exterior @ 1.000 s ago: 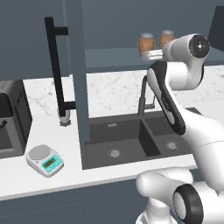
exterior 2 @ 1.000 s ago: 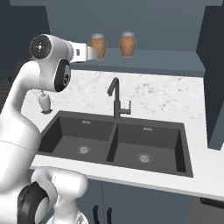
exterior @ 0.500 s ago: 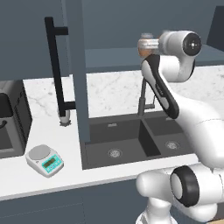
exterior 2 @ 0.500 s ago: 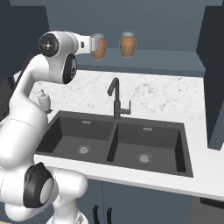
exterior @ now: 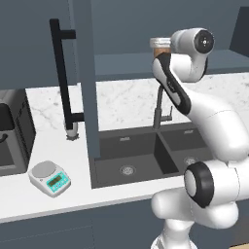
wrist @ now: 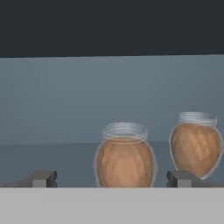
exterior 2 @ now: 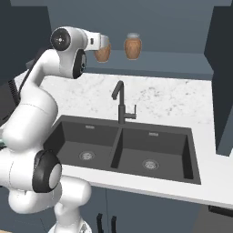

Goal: Pick the honey bottle and place it on the digital scale for weighing, and close the cabinet.

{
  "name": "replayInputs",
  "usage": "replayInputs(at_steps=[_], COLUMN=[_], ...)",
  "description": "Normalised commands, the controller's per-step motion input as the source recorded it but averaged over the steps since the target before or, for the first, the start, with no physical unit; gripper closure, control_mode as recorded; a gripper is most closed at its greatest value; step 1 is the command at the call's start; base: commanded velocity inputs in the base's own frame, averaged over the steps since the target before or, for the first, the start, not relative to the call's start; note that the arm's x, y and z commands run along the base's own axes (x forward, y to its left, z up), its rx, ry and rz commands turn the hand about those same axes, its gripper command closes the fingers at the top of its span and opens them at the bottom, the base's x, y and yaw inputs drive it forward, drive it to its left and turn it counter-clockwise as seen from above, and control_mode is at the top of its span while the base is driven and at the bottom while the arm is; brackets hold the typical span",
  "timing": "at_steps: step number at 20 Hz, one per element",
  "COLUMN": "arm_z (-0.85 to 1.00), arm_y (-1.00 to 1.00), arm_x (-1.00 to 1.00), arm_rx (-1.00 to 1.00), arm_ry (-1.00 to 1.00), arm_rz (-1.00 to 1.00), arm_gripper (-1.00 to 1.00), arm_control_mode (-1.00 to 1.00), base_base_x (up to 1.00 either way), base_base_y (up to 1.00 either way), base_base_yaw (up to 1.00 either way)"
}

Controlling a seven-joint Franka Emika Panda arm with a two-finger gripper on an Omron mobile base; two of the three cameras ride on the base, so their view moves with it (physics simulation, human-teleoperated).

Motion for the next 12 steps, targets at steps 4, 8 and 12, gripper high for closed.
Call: replayInputs(at_steps=[4, 8, 12], arm_z=[0.00, 0.00, -0.01], arm_y=[-0.08, -0.08, -0.18], arm_x=[0.52, 0.53, 0.48], arm_rx=[0.00, 0.00, 0.00], arm_ry=[0.00, 0.00, 0.00], arm_rz=[0.00, 0.00, 0.00], arm_gripper=[-1.00, -1.00, -1.00], arm_control_mode=[-1.00, -1.00, -1.00], base_base_x=[0.00, 0.00, 0.00], base_base_y=[0.00, 0.00, 0.00], base_base_yaw=[0.00, 0.00, 0.00])
